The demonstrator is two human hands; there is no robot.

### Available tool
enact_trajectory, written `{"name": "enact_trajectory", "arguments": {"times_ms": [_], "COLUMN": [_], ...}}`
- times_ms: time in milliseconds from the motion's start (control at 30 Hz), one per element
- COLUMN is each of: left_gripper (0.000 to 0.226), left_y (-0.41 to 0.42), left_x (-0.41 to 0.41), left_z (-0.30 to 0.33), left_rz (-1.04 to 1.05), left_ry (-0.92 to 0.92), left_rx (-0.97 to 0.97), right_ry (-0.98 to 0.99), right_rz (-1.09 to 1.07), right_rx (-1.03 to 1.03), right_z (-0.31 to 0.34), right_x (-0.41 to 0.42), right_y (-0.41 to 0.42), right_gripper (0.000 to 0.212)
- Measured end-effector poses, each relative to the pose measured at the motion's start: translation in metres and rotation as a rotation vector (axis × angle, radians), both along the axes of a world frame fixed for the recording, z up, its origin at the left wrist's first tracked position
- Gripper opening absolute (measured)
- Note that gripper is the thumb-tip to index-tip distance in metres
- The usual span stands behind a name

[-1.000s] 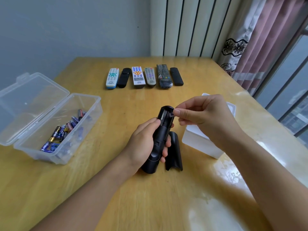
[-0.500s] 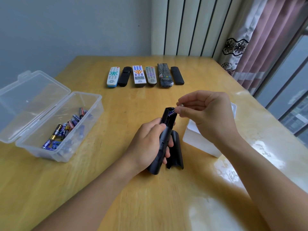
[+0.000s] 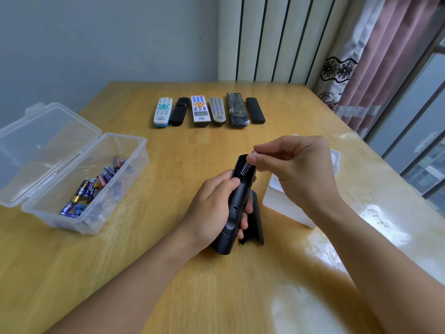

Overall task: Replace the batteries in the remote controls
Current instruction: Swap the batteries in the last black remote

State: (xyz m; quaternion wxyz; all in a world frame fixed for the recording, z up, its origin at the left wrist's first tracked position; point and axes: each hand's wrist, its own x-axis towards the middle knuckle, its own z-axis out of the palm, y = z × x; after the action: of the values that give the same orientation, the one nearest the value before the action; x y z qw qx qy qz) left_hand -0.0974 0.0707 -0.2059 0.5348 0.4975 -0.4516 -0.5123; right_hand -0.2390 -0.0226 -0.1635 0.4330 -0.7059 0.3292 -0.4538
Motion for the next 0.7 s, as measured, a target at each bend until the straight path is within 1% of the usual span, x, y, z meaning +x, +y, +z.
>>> {"name": "enact_trajectory", "arguments": {"times_ms": [100,167,333,400,433,467,567,600,633,700], "left_gripper": [0.033,0.032,0.032,0.033,0.033,0.032,0.031,0.032,0.033,0.038], "left_y": [0.0,0.001,-0.001,-0.002,-0.002,-0.002,-0.001,0.0,0.001,0.003], "left_x": [0.001,0.002,0.001,0.002,0.002,0.003,0.004,0.004,0.003,0.002], "left_z": [-0.002,-0.002,-0.004,-0.006,-0.006,-0.005,-0.004,-0.004,-0.004,-0.005], "left_rz": [-0.01,-0.021,-0.018,-0.006,-0.011,-0.023,-0.082,-0.098,-0.111,-0.13], "left_ry": [0.025,0.055,0.082,0.058,0.044,0.034,0.005,-0.006,-0.018,-0.038], "left_rx": [0.004,0.0,-0.013,-0.03,-0.043,-0.058,-0.102,-0.111,-0.117,-0.122], "right_ry": [0.081,0.118,0.071,0.039,-0.002,-0.055,-0.2,-0.213,-0.204,-0.172], "right_rz": [-0.003,-0.009,0.046,0.101,0.13,0.161,0.295,0.331,0.355,0.379], "right_rx": [-0.1,-0.13,-0.054,0.026,0.098,0.194,0.527,0.6,0.636,0.642], "right_z": [-0.005,-0.007,-0.006,-0.004,-0.001,0.002,0.01,0.011,0.011,0.01], "right_x": [0.005,0.007,0.006,0.005,0.004,0.003,-0.005,-0.007,-0.009,-0.01], "right_y": [0.003,0.003,0.004,0.005,0.005,0.004,-0.001,-0.003,-0.004,-0.003], "right_gripper": [0.016,0.015,0.008,0.005,0.006,0.011,0.041,0.045,0.044,0.04]}}
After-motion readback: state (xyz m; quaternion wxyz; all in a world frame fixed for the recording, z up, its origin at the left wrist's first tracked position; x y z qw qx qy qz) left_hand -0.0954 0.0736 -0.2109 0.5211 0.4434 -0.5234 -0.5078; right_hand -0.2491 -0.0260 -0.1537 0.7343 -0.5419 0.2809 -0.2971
